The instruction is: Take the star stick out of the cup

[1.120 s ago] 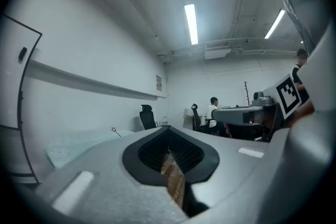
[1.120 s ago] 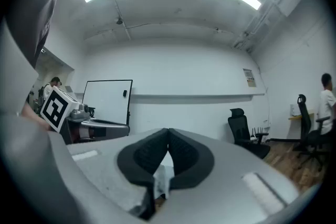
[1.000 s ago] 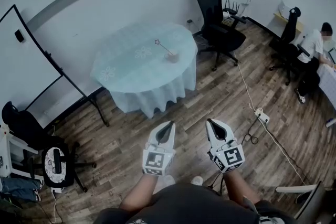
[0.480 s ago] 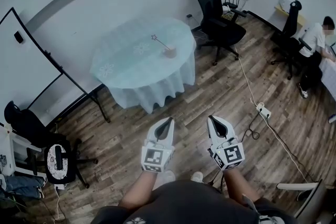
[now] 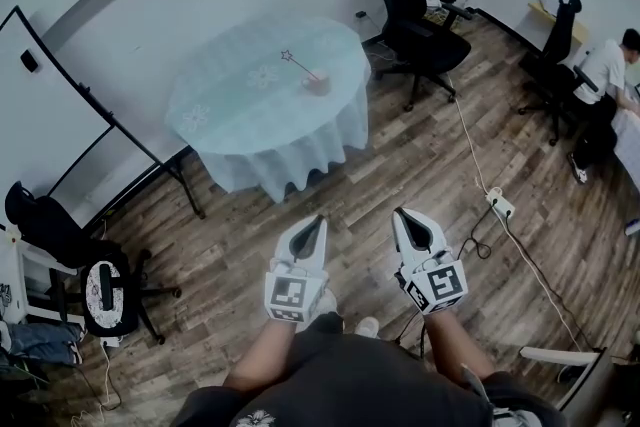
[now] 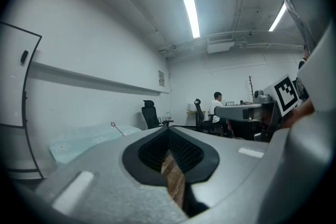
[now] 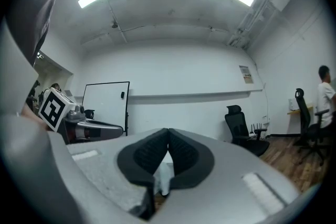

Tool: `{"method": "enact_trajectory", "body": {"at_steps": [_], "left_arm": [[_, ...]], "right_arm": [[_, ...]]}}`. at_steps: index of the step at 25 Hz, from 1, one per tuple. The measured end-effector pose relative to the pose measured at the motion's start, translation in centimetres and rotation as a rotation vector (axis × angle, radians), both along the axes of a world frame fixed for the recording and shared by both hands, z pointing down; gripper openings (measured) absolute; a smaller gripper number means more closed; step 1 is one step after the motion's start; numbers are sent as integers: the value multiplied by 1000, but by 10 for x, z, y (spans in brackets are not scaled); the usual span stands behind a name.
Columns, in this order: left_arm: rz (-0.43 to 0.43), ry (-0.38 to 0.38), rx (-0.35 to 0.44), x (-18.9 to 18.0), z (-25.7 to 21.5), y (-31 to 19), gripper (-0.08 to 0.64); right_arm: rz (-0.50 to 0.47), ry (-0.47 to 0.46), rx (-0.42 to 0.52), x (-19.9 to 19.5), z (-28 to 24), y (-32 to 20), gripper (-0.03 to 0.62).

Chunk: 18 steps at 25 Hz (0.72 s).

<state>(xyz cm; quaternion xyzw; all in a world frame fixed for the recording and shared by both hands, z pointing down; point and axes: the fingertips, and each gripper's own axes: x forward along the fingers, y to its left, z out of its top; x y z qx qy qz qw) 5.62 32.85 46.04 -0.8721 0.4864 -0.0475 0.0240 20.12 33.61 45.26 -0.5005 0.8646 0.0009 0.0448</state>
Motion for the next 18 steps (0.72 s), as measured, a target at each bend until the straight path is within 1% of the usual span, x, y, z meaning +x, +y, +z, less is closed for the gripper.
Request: {"method": "enact_trajectory", "body": {"at_steps": [3,9,14,18], "left_arm": [[-2,12,-11,-3,5,-15,5],[-5,25,-2,-13,5,-58,5],[-2,36,0,-40,6,-100,5],[-2,45,-19,-67,12,-132,5]], "right_arm": [[-6,10,-11,-6,5,-15,3],[-27,33,-13,-24,4,-56,3],[-39,56,-8,-55,-1,-100,3],[-39,67,-27,-81,3,-129,3]]}}
